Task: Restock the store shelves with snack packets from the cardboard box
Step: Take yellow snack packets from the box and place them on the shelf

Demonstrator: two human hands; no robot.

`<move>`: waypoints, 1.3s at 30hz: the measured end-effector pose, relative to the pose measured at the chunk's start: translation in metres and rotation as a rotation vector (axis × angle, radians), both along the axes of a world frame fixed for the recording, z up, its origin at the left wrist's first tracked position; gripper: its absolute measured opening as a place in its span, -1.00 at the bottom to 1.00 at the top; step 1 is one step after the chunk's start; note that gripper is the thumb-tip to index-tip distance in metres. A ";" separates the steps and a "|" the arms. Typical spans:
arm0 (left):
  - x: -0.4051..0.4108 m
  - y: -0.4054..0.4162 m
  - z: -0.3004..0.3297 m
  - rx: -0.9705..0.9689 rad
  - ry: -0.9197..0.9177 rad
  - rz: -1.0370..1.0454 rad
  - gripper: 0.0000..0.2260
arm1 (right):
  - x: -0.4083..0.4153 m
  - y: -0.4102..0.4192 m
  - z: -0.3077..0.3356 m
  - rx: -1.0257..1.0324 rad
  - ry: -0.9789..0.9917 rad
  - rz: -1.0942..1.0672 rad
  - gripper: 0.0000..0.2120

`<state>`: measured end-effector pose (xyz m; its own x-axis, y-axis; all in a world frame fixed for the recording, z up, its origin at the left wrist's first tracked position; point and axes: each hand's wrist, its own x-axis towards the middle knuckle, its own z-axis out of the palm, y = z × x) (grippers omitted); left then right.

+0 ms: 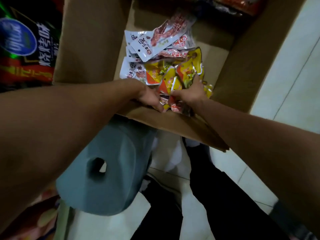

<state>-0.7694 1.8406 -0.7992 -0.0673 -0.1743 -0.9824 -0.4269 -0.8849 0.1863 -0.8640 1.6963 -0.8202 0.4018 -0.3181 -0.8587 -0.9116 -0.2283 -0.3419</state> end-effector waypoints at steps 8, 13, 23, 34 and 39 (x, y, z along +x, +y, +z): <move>0.035 0.001 0.005 -0.061 0.019 -0.123 -0.43 | 0.015 0.013 -0.033 -0.048 0.090 0.078 0.35; 0.048 0.005 0.040 -0.199 -0.077 0.046 -0.73 | 0.012 0.002 -0.024 0.016 -0.080 0.049 -0.04; 0.078 -0.040 0.032 -0.392 -0.396 0.373 -0.79 | 0.006 -0.013 -0.016 -0.037 -0.091 -0.345 -0.47; 0.054 -0.087 -0.008 -0.265 -0.359 0.066 -0.07 | 0.003 -0.005 -0.023 0.070 -0.020 -0.590 -0.28; 0.028 -0.090 -0.005 -0.352 -0.330 0.168 -0.13 | -0.009 -0.012 -0.009 -0.060 -0.117 -0.418 -0.46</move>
